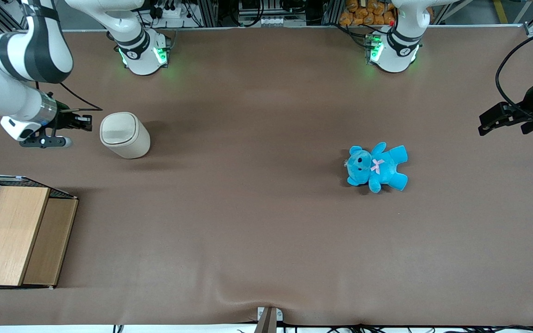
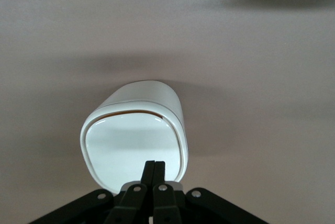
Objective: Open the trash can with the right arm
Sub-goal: 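Lower the right gripper fingertips onto the lid's edge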
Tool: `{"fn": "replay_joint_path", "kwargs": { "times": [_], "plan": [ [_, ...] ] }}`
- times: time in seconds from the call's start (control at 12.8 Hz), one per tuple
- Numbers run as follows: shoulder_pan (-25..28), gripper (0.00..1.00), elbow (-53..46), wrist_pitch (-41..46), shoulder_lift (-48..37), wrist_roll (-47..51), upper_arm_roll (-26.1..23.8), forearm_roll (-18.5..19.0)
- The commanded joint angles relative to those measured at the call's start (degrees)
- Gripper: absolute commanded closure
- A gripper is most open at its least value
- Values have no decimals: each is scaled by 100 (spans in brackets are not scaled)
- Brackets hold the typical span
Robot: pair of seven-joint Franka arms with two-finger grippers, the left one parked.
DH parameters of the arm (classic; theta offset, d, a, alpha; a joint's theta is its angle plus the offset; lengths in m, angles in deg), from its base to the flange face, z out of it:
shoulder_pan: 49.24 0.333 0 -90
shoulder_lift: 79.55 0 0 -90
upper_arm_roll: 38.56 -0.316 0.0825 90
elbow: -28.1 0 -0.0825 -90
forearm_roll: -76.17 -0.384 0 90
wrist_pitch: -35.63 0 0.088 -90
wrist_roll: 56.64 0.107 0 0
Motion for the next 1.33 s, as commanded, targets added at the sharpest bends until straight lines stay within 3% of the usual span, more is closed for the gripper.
{"fn": "replay_joint_path", "kwargs": {
  "times": [0.0, 0.47, 0.78, 1.25],
  "plan": [
    [-4, 100, 485, -390, -202, -47, 38, 42],
    [-92, 100, 802, -654, -8, -249, 39, 42],
    [-92, 100, 1294, -1287, -8, -249, 39, 42],
    [-92, 100, 1304, -1507, 184, -249, 39, 42]
  ]
}}
